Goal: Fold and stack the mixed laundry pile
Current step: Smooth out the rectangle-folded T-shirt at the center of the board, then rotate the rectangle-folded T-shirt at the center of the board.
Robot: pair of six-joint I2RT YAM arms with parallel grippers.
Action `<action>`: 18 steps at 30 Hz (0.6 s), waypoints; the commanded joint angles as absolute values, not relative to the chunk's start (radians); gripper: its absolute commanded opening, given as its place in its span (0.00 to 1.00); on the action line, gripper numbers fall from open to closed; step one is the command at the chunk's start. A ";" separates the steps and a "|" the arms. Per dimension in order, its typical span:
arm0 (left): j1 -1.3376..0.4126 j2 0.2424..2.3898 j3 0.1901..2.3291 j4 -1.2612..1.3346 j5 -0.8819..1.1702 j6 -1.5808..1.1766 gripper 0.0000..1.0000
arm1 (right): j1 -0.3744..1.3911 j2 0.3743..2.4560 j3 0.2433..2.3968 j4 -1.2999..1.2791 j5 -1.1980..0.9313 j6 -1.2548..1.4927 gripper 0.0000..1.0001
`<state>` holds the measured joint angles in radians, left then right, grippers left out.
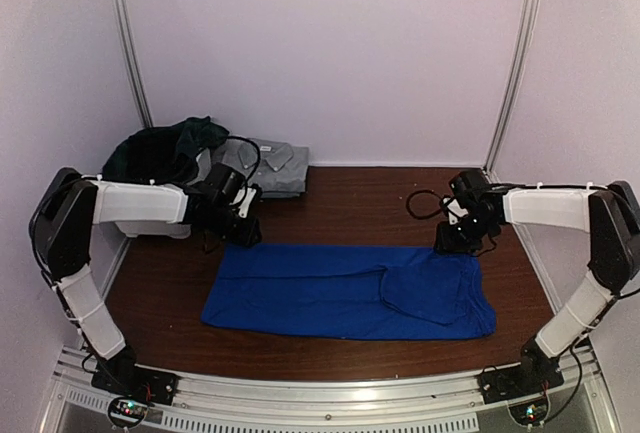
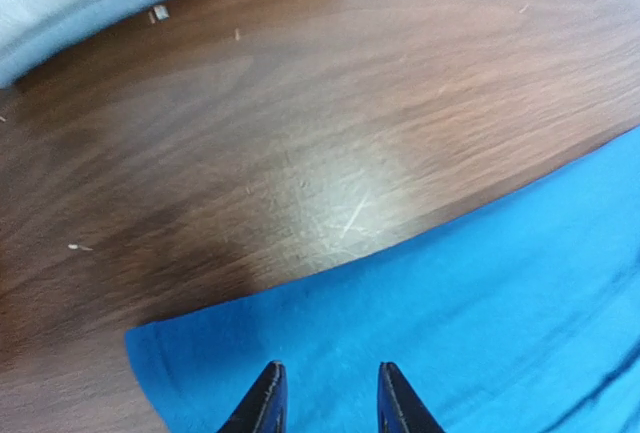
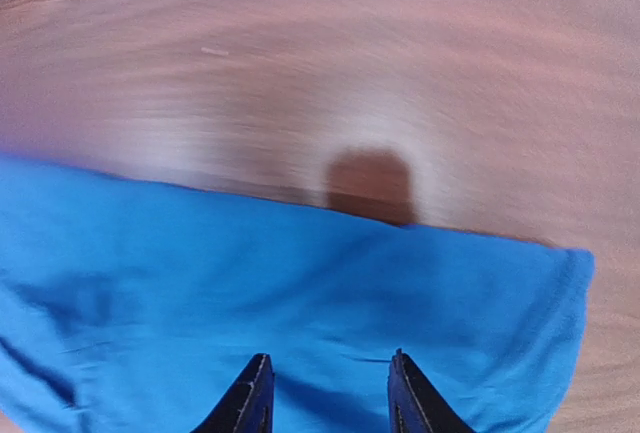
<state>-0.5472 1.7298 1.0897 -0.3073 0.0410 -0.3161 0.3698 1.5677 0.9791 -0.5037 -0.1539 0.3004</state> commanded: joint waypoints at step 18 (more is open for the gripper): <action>-0.683 1.689 0.774 -0.342 -0.035 -0.422 0.24 | 0.274 2.205 1.574 -0.565 -0.059 0.187 0.33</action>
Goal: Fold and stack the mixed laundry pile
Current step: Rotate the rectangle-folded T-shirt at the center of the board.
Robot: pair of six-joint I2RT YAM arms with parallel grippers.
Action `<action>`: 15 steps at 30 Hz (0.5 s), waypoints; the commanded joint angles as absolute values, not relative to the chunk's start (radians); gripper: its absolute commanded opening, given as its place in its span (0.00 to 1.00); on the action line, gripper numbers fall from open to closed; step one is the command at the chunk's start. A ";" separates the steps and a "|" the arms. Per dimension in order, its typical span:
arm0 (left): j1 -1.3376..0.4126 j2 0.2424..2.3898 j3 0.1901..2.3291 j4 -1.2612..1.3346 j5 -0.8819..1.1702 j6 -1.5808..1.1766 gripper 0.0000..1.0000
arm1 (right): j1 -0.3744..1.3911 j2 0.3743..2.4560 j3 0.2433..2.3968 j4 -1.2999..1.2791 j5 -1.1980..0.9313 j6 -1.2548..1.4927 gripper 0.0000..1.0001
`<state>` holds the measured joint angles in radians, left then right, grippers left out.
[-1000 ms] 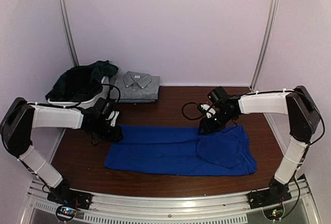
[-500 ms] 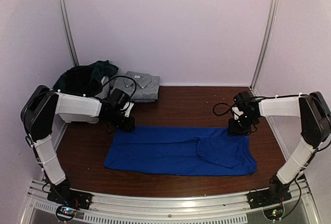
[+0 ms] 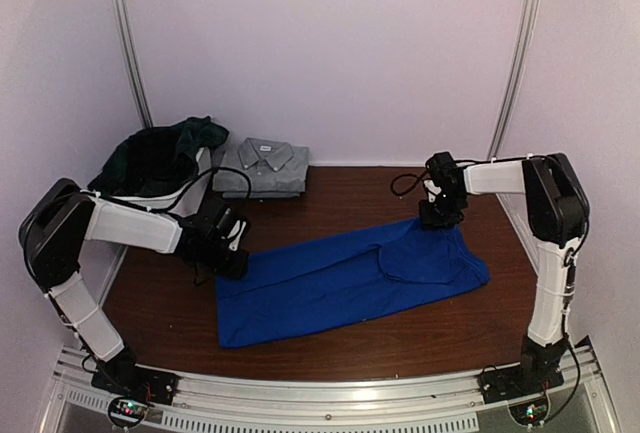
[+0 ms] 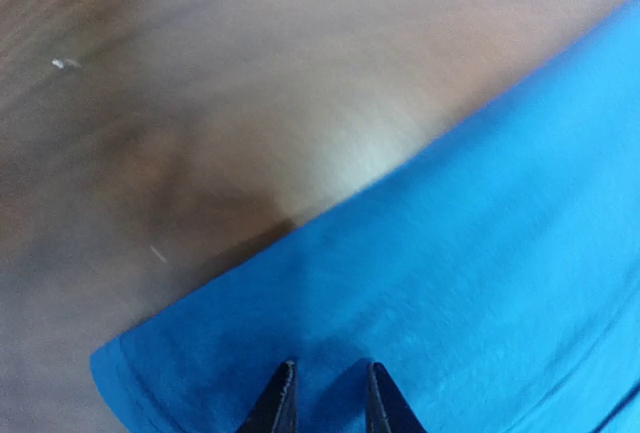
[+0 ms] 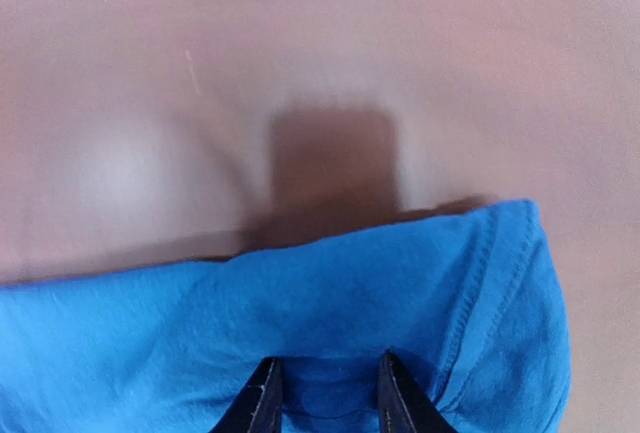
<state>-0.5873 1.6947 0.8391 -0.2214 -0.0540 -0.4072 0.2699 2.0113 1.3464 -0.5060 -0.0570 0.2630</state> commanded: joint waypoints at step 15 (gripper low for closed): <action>-0.958 1.619 0.999 -0.499 0.049 -0.331 0.28 | 0.306 2.039 1.804 -0.583 -0.132 0.129 0.40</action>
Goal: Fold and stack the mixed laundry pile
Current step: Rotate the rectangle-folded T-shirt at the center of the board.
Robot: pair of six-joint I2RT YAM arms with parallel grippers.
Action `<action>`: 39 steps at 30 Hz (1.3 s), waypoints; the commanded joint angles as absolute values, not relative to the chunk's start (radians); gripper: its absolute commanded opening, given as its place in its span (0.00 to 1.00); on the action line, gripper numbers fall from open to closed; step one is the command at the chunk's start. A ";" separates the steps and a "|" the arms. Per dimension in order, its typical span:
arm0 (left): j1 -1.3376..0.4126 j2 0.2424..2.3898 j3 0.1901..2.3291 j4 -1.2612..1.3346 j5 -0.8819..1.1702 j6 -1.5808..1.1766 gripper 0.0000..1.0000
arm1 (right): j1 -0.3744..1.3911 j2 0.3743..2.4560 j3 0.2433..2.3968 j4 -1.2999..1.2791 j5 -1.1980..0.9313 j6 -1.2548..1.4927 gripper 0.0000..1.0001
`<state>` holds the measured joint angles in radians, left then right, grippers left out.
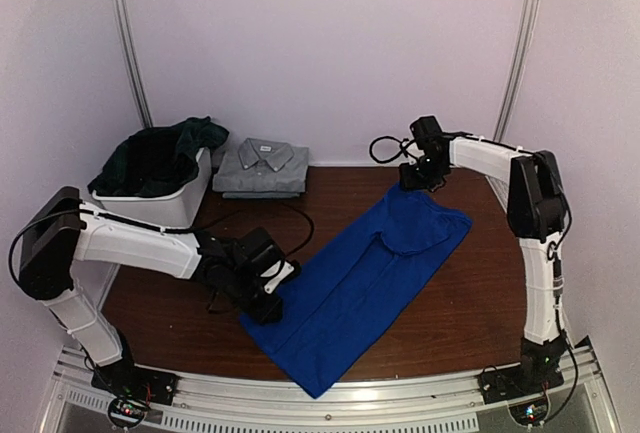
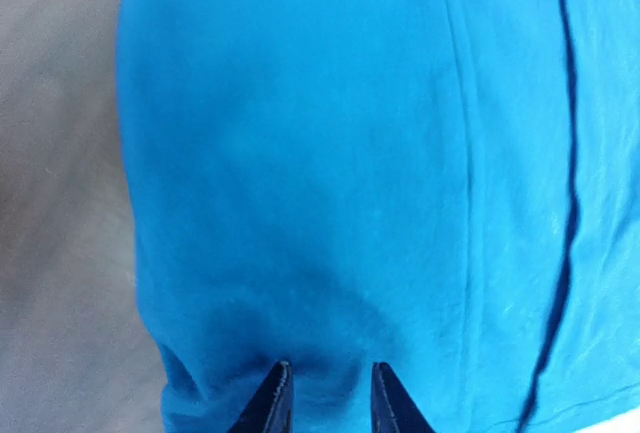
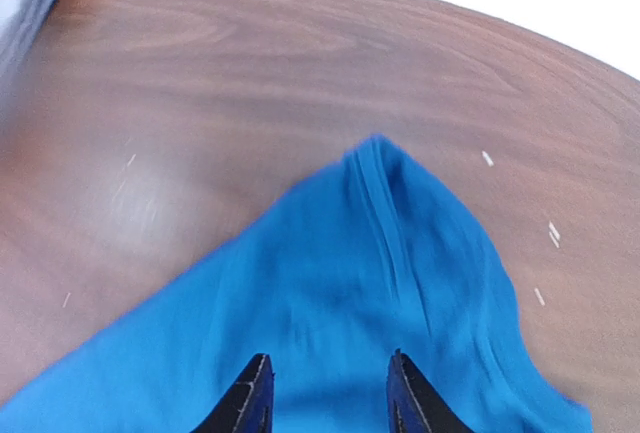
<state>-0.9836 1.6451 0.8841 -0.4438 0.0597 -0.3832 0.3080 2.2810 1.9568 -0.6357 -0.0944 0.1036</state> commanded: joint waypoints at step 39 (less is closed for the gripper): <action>-1.103 2.043 1.287 -0.280 0.075 -0.319 0.26 | 0.347 2.448 2.143 -0.611 -0.370 0.109 0.38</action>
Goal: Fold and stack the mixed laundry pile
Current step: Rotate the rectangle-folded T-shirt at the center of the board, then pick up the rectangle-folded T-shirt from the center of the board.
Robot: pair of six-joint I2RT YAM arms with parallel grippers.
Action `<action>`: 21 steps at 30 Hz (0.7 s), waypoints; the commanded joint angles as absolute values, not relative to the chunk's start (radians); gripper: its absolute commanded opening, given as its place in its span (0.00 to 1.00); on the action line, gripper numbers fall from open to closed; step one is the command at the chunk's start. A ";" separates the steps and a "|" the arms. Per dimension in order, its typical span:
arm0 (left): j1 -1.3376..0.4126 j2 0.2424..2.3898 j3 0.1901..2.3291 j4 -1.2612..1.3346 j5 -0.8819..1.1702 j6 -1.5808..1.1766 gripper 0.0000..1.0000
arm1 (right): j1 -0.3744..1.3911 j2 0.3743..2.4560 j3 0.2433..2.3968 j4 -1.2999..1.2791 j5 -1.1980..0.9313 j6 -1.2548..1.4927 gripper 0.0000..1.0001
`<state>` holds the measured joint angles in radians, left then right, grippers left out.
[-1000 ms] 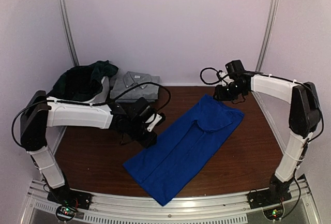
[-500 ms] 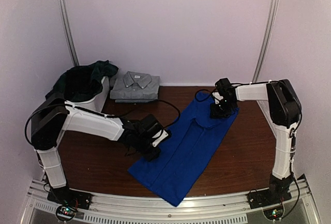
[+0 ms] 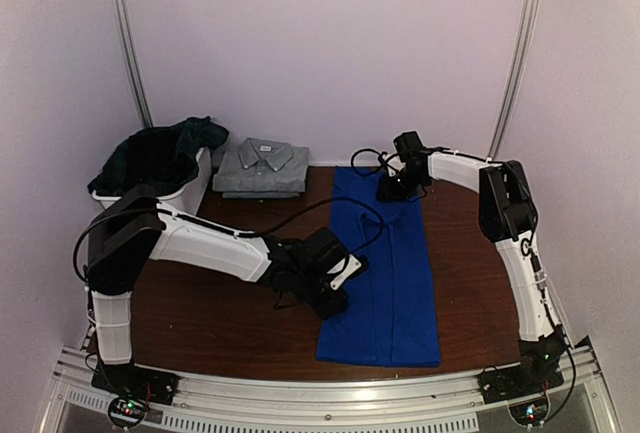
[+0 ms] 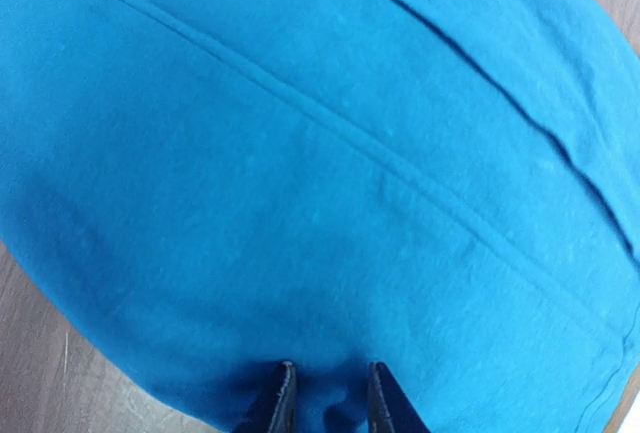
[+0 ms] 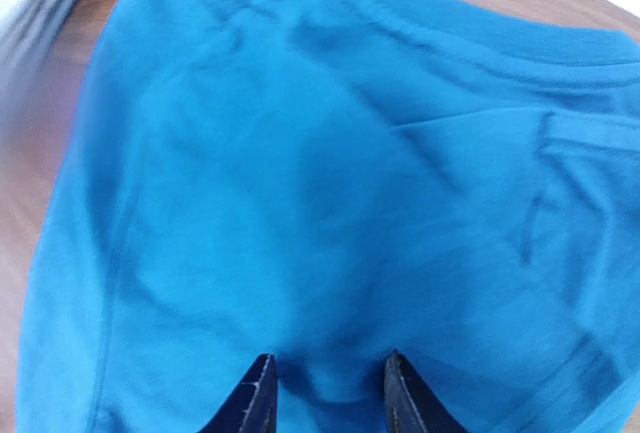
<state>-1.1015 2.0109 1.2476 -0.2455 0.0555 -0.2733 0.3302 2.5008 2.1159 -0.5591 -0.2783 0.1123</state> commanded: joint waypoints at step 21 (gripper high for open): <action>-1.109 1.607 0.882 -0.138 0.174 -0.630 0.40 | 0.409 1.254 0.876 -0.519 -0.528 0.397 0.44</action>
